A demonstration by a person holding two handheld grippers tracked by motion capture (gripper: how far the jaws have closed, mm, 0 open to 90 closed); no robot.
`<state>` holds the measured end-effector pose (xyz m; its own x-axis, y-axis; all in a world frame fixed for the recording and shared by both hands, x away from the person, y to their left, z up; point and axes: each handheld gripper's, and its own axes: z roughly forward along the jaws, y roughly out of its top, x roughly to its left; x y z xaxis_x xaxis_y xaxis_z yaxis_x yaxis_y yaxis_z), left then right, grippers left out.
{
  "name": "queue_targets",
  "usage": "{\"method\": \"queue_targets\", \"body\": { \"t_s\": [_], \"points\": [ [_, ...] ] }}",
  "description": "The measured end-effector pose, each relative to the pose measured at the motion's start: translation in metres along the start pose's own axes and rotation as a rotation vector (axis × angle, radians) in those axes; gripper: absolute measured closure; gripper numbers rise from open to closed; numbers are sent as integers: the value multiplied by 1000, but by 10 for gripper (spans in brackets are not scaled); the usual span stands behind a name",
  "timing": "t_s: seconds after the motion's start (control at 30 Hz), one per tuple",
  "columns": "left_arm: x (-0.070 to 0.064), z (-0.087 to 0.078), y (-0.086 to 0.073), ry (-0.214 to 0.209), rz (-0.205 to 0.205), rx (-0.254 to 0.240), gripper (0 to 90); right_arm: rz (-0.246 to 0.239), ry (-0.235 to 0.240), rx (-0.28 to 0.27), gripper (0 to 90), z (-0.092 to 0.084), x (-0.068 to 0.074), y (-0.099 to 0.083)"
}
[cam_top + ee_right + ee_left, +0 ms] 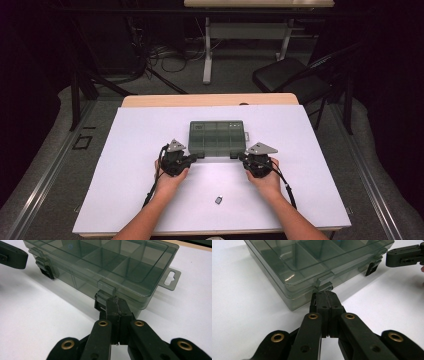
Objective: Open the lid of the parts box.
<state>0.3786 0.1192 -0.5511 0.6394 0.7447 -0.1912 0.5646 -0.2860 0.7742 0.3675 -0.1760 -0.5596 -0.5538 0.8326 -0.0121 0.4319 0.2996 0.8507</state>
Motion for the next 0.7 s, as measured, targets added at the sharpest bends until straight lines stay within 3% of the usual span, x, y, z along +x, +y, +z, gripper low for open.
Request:
{"method": "queue_targets", "body": {
  "t_s": [0.7],
  "points": [
    [3, 4, 0, 13, -8, -5, 900, -4, 4, -6, 900, 4, 1, 0]
  ]
}}
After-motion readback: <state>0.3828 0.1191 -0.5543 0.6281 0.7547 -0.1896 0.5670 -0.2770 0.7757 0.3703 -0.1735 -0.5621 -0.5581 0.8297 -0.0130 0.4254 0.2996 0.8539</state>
